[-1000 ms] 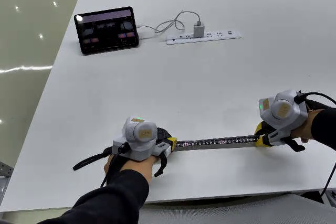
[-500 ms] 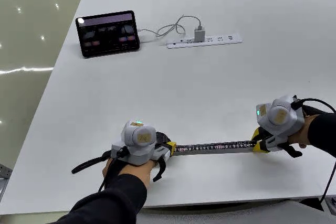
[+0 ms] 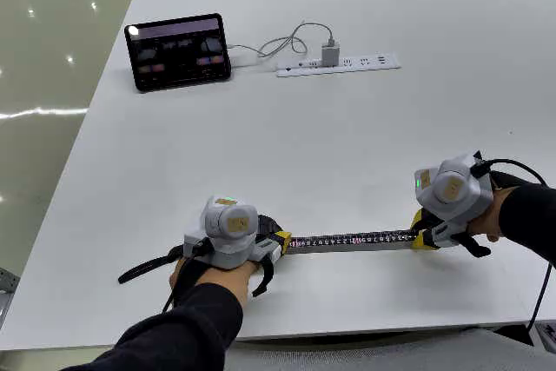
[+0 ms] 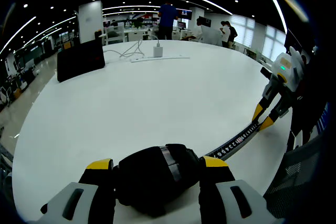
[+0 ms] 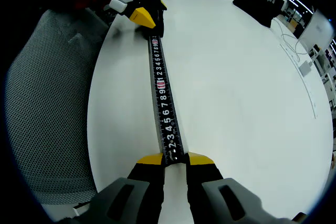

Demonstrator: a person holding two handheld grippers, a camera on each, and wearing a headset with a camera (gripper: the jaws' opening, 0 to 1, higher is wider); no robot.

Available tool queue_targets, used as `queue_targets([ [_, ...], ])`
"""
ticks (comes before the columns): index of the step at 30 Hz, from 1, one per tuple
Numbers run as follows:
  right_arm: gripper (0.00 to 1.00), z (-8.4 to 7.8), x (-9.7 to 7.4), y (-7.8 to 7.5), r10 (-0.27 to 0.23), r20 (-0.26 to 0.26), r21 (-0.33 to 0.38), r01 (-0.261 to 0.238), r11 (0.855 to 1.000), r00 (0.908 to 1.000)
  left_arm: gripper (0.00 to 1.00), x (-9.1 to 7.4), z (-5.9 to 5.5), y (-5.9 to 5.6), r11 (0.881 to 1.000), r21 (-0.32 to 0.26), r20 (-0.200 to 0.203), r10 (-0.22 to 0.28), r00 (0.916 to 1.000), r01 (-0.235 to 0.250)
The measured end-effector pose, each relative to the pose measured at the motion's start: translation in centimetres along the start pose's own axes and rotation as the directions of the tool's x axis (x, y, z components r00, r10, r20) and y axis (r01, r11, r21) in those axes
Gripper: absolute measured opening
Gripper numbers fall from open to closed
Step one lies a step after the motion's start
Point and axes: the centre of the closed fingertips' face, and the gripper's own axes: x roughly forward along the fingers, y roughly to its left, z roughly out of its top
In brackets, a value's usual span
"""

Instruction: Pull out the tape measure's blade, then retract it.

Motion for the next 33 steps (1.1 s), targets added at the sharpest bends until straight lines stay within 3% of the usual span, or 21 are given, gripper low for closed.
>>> queue_targets([
  [33, 0.11, 1.8, 0.8, 0.2, 0.002, 0.018, 0.018, -0.003, 1.000, 0.9998, 0.60, 0.0, 0.0, 0.0, 1.000, 0.001, -0.001, -0.001, 1.0000, 0.001],
])
